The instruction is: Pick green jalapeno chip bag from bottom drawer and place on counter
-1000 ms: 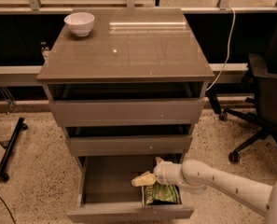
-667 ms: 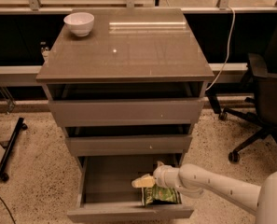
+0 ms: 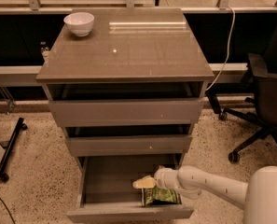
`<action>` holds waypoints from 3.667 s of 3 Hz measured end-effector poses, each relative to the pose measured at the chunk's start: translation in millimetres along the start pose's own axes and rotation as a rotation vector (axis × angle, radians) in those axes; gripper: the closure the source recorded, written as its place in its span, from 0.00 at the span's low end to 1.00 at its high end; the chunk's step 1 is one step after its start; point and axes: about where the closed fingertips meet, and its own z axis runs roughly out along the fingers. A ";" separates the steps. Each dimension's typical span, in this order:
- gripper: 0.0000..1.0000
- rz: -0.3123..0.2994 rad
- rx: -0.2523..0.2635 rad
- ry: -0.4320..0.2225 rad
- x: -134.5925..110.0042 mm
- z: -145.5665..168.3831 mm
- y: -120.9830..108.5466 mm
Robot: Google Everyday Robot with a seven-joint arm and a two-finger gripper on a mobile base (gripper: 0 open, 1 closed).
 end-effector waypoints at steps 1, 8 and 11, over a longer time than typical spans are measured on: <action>0.00 0.004 0.001 0.002 1.0 0.2 -1.1; 0.41 0.277 0.198 0.265 134.1 63.5 -77.1; 1.00 0.194 0.106 0.135 82.2 44.6 -51.0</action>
Offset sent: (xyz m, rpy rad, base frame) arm 0.0035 -0.0083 -0.0395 -0.0766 0.0686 -0.0797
